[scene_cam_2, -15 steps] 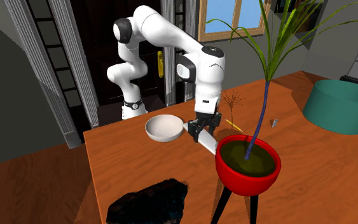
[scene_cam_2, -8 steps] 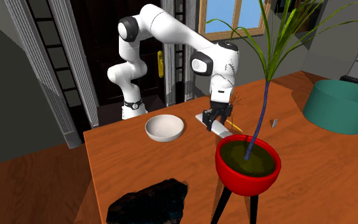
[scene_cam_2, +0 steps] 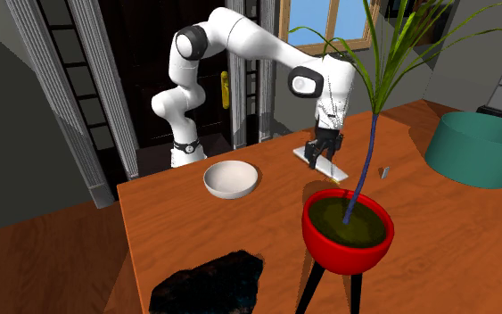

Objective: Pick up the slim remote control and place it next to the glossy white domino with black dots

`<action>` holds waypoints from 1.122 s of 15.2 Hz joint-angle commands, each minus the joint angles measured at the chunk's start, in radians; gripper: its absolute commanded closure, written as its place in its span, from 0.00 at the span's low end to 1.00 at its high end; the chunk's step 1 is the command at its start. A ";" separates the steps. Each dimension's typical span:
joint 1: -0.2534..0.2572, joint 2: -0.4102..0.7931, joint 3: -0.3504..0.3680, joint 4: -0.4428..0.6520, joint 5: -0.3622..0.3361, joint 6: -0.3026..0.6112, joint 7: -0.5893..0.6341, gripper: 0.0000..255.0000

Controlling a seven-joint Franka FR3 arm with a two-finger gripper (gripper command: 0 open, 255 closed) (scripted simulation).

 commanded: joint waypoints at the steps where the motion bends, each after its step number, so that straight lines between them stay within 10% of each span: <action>1: 0.027 0.010 0.010 0.016 -0.005 -0.006 0.039 1.00; 17: 0.305 0.286 0.068 0.450 -0.072 -0.173 0.347 1.00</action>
